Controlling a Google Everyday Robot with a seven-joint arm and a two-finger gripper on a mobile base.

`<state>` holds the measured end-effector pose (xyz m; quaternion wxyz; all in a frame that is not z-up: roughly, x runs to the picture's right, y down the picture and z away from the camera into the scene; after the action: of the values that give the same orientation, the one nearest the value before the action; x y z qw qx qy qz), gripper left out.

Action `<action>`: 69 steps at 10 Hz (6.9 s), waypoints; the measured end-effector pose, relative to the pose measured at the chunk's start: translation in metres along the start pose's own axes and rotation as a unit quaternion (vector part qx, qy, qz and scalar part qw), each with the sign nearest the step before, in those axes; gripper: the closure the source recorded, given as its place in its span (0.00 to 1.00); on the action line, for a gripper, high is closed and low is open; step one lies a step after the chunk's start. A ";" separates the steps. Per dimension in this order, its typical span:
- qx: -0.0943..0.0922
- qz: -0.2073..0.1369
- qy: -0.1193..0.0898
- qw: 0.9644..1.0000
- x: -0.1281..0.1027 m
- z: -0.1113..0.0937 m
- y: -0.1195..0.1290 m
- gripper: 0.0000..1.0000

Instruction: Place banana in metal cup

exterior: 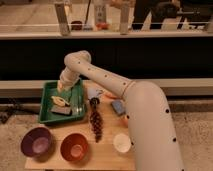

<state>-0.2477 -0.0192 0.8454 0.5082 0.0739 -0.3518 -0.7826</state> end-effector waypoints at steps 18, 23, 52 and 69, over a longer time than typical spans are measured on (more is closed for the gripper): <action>-0.058 -0.017 -0.119 0.991 -0.018 0.123 0.008 0.78; -0.051 -0.017 -0.121 0.991 -0.018 0.122 0.007 1.00; -0.075 -0.047 -0.067 0.994 0.025 0.009 -0.004 1.00; -0.065 -0.046 -0.053 0.995 0.004 -0.008 0.003 1.00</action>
<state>-0.2435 -0.0266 0.8423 0.4560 0.0154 -0.3223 -0.8294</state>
